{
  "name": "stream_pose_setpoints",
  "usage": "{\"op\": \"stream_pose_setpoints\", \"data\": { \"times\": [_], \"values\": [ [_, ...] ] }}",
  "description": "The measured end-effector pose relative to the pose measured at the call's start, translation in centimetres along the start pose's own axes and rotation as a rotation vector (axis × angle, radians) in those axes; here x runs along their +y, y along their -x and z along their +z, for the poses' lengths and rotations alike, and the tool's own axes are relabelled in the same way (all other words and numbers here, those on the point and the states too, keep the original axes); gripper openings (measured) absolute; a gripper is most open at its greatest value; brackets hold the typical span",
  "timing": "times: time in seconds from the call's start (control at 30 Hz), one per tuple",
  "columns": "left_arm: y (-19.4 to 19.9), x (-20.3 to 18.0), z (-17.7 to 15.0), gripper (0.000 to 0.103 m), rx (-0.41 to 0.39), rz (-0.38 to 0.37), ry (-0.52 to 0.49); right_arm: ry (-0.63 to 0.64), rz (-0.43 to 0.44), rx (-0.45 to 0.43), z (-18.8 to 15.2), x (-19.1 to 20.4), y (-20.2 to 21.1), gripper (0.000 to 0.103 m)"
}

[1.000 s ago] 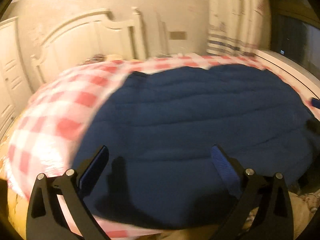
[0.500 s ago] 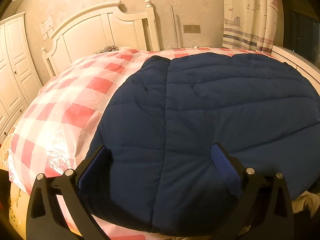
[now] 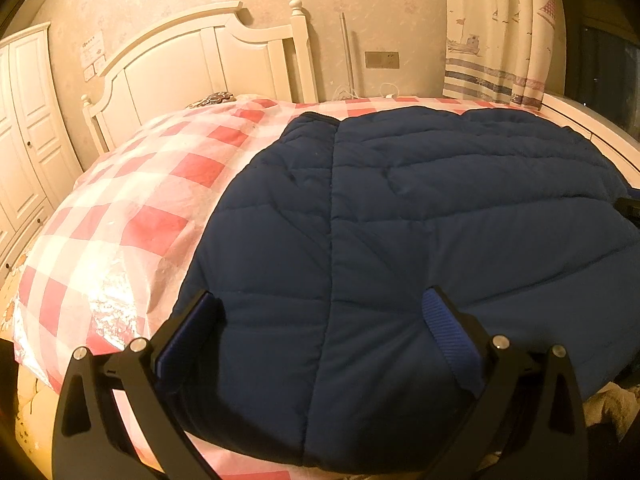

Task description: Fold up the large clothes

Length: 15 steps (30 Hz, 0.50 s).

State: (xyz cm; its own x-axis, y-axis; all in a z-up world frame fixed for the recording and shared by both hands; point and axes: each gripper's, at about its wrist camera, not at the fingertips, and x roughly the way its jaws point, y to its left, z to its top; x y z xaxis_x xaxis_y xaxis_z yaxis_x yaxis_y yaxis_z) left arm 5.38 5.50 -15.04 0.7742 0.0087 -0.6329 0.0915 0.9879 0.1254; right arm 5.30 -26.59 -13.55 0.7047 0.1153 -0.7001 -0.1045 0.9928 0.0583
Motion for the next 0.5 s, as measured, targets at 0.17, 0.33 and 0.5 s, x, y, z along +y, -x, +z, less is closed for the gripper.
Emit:
{"op": "stream_pose_setpoints", "data": {
  "times": [0.17, 0.33, 0.5],
  "values": [
    [0.0, 0.1, -0.1, 0.101, 0.001, -0.007, 0.001, -0.066, 0.042, -0.126, -3.7, -2.7, 6.1, 0.098],
    [0.0, 0.1, -0.2, 0.101, 0.0, 0.002, 0.001, -0.292, 0.101, -0.172, -10.8, -8.0, 10.4, 0.098],
    [-0.1, -0.1, 0.0, 0.101, 0.005, 0.016, 0.001, -0.408, 0.238, -0.079, -14.9, -9.3, 8.6, 0.088]
  ]
}}
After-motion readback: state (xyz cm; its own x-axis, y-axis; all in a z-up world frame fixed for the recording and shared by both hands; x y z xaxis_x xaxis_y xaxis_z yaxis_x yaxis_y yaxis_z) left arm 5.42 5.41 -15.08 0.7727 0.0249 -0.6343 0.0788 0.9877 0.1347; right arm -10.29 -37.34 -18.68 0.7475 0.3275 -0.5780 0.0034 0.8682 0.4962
